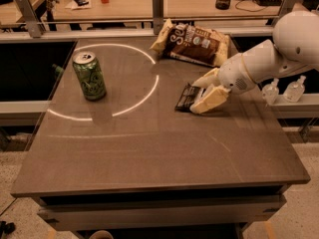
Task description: Pick rxbar chocolate
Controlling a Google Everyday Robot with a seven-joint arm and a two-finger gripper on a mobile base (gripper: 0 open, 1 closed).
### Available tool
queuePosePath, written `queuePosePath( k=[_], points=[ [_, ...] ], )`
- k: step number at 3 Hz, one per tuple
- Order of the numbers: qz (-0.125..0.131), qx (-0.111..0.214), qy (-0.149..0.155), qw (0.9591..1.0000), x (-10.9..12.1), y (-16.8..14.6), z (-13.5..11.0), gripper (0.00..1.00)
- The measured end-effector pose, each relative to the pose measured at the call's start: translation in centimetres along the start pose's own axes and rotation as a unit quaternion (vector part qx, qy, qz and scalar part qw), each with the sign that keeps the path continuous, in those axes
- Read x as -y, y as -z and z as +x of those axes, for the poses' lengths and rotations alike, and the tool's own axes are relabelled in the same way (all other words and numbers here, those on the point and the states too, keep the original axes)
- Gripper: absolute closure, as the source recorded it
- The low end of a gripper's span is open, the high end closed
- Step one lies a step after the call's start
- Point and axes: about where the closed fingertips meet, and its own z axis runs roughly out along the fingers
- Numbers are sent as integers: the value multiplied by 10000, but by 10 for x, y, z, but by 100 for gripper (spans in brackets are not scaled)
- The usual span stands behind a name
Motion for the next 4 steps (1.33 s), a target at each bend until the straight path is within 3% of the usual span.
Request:
queuePosePath(
  k=[2,3,4],
  points=[
    [46,59,-10,10000,2,6,-2,100],
    [543,704,-115,9960,22,76,-25,100],
    [942,1279,-94,9873,37,138,-46,100]
  ],
)
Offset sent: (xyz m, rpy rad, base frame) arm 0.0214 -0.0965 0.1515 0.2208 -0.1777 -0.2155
